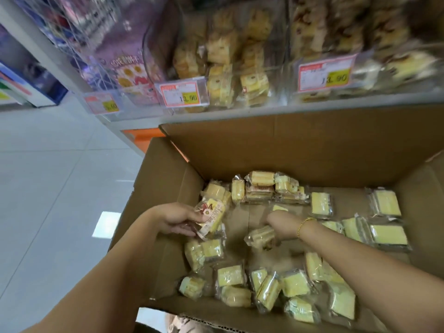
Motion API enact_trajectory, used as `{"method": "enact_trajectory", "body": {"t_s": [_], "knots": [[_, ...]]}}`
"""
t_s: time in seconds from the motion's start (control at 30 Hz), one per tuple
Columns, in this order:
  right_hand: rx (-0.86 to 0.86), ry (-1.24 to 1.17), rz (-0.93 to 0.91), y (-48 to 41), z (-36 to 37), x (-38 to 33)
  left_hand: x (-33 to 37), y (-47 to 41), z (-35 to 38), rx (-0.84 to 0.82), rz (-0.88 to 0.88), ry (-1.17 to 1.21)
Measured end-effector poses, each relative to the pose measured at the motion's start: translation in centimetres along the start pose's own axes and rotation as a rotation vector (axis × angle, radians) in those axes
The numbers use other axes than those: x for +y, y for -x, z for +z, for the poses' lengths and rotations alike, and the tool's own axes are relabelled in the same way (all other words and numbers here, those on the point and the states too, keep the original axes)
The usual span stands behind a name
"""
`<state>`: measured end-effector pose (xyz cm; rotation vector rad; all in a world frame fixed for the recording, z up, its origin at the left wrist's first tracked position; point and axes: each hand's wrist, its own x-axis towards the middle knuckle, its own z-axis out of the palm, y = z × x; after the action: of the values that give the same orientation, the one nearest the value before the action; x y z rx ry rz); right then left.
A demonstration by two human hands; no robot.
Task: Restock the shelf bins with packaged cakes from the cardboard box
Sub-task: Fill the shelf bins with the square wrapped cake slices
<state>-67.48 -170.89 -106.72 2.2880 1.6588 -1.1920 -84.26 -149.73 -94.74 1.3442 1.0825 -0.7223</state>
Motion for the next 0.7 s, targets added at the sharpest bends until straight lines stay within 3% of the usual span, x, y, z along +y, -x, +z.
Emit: {"method": "enact_trajectory", "body": {"t_s": [0.13,0.3,0.5,0.7], "knots": [[0.167,-0.210,-0.006,6.6,-7.9,1.0,2.7,5.3,2.5,-0.111,0.365,0.180],[0.286,-0.558,-0.206,17.2,-15.6,1.1,7.2,12.0,5.7,-0.157,0.753,0.309],[0.600,-0.962,-0.253,25.4,-20.1,2.5,14.7,16.5,11.2,-0.093,0.946,0.418],[0.687,-1.040,-0.006,30.4,-24.6,6.3,21.3,16.8,14.8,0.047,0.916,0.395]]}}
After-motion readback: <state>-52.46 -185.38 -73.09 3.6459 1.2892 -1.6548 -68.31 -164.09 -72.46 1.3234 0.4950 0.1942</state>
